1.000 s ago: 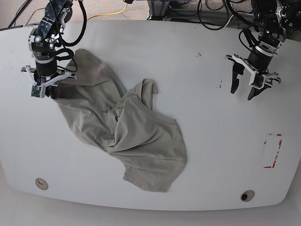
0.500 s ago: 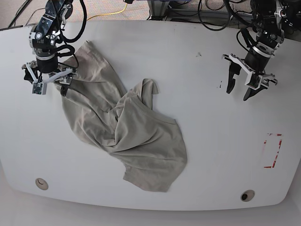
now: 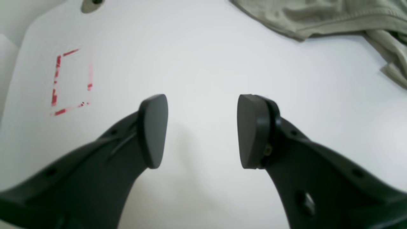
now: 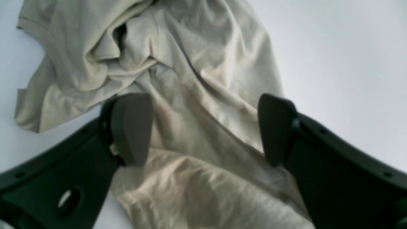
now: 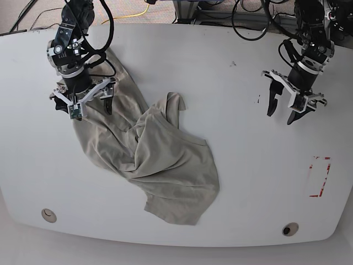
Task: Layout the t-shirt on the table in an organized manner, then fold the t-shirt properly
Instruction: 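Drag the grasped fabric outward with the right gripper, spreading the shirt, then reach the left gripper down to the shirt's bunched middle and grasp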
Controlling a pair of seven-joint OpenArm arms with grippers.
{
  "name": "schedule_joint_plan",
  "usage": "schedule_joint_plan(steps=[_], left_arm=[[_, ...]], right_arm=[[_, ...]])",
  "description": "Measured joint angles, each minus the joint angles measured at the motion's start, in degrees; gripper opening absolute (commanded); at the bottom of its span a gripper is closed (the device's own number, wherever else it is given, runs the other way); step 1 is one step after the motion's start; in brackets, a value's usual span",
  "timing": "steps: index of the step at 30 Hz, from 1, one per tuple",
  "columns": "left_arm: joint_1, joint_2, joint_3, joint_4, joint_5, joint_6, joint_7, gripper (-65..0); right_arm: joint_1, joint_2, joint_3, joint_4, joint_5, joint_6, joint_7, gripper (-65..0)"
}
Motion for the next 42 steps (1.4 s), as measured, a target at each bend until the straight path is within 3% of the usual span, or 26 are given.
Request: schedule_joint_plan(steps=[5, 14, 19, 30, 36, 42], left_arm=[[-1.99, -0.02, 0.00, 0.00, -0.17, -0.04, 3.37, -31.9], [-3.34, 0.00, 0.00, 0.00, -0.20, -0.04, 4.24, -31.9], [-3.28, -0.04, 0.00, 0.00, -0.15, 0.00, 4.33, -31.9], [-4.13, 0.00, 0.02, -2.86, -0.07, -0.02, 4.63, -31.9], [-5.05, 0.00, 0.04, -3.26, -0.20, 0.11, 4.24, -31.9], [-5.22, 0.02, 0.07, -3.52, -0.17, 0.02, 4.48, -31.9]], right_arm=[[2.49, 1.05, -0.11, -4.17, -0.11, -0.15, 0.35, -15.4], [3.48, 8.85, 0.02, -10.36, -0.48, 0.00, 0.00, -15.4], [1.29, 11.39, -0.11, -10.32, -0.33, 0.02, 0.26, -15.4], [-0.87, 12.35, 0.20, -11.78, 0.33, 0.11, 1.46, -15.4], [-0.48, 11.89, 4.00, -16.15, 0.39, 1.16, 3.56, -15.4], [1.70, 11.93, 7.89, -20.20, 0.09, 6.64, 3.32, -15.4]])
